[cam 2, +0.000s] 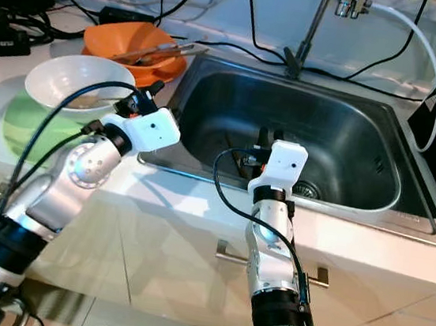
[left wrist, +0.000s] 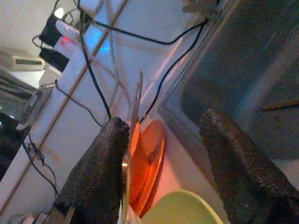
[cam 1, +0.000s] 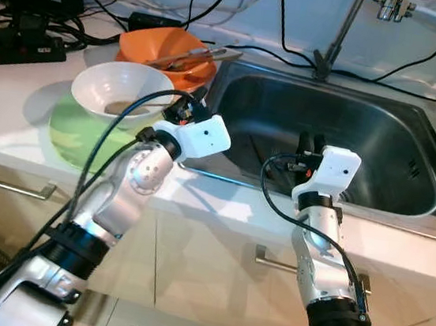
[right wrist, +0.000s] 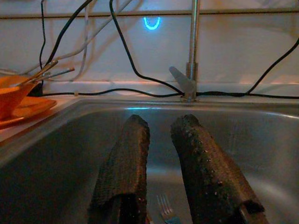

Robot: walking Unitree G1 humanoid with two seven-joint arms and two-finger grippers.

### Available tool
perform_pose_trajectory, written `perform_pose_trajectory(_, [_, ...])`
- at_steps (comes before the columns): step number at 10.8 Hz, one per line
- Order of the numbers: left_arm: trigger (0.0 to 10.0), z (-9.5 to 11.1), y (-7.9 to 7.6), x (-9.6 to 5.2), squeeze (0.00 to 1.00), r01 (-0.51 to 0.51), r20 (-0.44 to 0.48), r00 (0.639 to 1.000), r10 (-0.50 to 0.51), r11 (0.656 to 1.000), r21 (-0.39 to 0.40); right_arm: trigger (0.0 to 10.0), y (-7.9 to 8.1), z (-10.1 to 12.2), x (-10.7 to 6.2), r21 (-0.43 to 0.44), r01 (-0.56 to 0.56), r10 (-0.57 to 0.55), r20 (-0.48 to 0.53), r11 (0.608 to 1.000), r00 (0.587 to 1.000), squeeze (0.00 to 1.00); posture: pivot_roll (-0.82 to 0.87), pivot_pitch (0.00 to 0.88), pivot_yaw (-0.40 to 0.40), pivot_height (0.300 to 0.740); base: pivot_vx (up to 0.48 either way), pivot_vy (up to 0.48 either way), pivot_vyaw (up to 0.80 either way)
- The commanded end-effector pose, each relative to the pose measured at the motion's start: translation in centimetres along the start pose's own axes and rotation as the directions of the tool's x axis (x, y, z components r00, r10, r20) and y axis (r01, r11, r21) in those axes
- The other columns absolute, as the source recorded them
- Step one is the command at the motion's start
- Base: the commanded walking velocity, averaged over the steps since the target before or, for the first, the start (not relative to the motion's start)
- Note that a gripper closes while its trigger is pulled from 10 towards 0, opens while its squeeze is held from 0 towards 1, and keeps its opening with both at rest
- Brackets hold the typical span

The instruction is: Kitchen organization

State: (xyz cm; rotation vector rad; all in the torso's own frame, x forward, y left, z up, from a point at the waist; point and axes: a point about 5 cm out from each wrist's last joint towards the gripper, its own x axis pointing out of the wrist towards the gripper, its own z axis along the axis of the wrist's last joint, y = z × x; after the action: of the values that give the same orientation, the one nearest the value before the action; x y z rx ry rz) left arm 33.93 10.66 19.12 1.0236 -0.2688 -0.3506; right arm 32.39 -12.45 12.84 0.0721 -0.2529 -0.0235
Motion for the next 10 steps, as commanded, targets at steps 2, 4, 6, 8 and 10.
perform_pose_trajectory(2, [10.0, 0.1, 0.4, 0.6, 0.0, -0.023, -0.02, 1.0, 0.023, 0.999, 0.023, 10.0, -0.4, 0.0, 0.1, 0.008, 0.02, -0.02, 0.0, 1.0, 1.0, 0.0, 0.08, 0.0, -0.056, 0.74, 0.0, 0.0, 0.0])
perform_pose_trajectory(4, [10.0, -0.2, 1.1, 0.8, 0.0, -0.077, -0.051, 0.996, 0.08, 0.996, 0.049, 10.0, -0.4, 0.0, 0.1, 0.009, 0.021, -0.021, 0.001, 1.0, 1.0, 0.0, 0.08, 0.0, -0.056, 0.74, 0.0, 0.0, 0.0])
perform_pose_trajectory(6, [10.0, -0.2, 1.7, 0.7, 0.0, -0.121, -0.051, 0.991, 0.124, 0.991, 0.058, 10.0, -0.4, 0.0, 0.1, 0.011, 0.021, -0.021, 0.002, 1.0, 1.0, 0.0, 0.08, 0.0, -0.056, 0.74, 0.0, 0.0, 0.0])
perform_pose_trajectory(8, [0.5, -0.4, 1.8, 0.8, 0.0, -0.128, -0.069, 0.989, 0.132, 0.989, 0.069, 10.0, -0.4, 0.0, 0.1, 0.011, 0.023, -0.023, 0.0, 1.0, 1.0, 0.0, 0.08, 0.001, -0.055, 0.74, 0.0, 0.0, 0.0])
perform_pose_trajectory(10, [0.0, -0.5, 1.7, 0.8, 0.0, -0.124, -0.074, 0.989, 0.129, 0.99, 0.072, 10.0, -0.5, 0.0, 0.0, 0.011, 0.026, -0.026, -0.001, 1.0, 1.0, 0.0, 0.08, 0.002, -0.055, 0.74, 0.0, 0.0, 0.0])
